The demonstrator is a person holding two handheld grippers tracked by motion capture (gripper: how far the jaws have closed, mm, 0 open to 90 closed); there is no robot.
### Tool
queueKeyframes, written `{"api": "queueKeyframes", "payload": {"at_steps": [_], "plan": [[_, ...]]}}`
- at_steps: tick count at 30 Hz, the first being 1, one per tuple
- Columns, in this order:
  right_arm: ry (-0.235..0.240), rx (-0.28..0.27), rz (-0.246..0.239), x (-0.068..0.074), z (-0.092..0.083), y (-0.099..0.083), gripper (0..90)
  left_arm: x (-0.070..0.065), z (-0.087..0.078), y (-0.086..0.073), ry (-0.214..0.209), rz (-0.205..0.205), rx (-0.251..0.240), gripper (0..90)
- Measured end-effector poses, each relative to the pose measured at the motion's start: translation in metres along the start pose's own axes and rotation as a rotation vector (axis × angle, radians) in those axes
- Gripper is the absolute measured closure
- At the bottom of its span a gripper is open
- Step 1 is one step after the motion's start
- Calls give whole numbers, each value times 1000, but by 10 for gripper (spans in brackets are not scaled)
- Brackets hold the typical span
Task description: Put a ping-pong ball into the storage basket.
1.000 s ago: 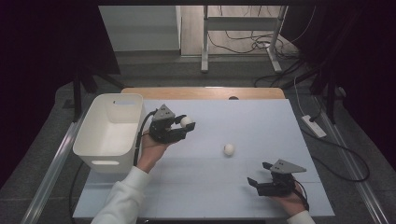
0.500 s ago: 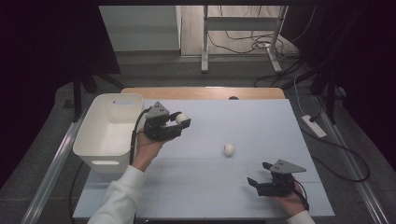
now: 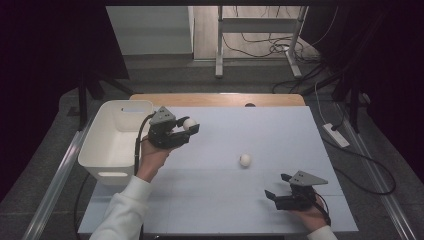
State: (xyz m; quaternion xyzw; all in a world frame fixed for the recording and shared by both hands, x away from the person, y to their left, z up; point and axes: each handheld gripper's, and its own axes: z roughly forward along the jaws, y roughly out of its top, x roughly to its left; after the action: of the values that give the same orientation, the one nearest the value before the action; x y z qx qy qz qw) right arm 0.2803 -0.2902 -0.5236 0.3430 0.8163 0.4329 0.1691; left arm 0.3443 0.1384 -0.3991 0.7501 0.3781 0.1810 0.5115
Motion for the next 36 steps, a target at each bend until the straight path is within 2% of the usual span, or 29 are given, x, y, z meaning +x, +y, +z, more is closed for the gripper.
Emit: {"api": "queueKeyframes", "payload": {"at_steps": [11, 36], "plan": [[0, 0, 1, 0, 0, 0, 119, 5, -8, 3, 21, -2, -7, 501], [-1, 3, -3, 0, 0, 0, 119, 24, -28, 6, 79, -37, -25, 501]]}}
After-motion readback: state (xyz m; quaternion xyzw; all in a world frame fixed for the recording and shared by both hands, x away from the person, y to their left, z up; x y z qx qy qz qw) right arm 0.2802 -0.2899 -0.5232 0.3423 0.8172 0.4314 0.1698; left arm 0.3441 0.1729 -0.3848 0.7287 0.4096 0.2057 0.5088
